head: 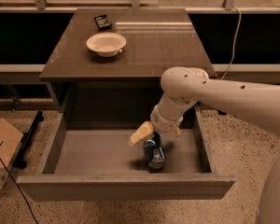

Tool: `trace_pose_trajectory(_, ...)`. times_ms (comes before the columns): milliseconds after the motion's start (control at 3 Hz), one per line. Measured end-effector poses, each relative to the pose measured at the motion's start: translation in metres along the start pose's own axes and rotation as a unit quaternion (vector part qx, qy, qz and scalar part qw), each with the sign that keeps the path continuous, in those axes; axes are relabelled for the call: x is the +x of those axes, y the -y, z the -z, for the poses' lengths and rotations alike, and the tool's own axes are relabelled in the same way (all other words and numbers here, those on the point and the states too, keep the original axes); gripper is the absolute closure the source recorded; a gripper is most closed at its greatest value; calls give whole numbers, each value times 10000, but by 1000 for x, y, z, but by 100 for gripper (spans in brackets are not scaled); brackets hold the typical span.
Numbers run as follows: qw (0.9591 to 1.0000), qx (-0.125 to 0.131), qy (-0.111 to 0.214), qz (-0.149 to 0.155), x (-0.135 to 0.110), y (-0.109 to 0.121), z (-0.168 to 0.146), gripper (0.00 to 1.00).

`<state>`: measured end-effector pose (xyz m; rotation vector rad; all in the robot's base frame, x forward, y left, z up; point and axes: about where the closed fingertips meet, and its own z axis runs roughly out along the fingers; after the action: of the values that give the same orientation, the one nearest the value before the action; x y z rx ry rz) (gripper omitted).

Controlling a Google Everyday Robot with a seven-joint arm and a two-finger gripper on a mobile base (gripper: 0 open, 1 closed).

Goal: Pick pepsi can from top drawer and place on counter

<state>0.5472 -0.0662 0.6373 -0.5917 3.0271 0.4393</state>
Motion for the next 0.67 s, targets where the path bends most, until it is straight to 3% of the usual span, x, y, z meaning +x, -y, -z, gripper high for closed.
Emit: trace_pose_trajectory(667,9989,238,-90,-384,1,18,-22,42)
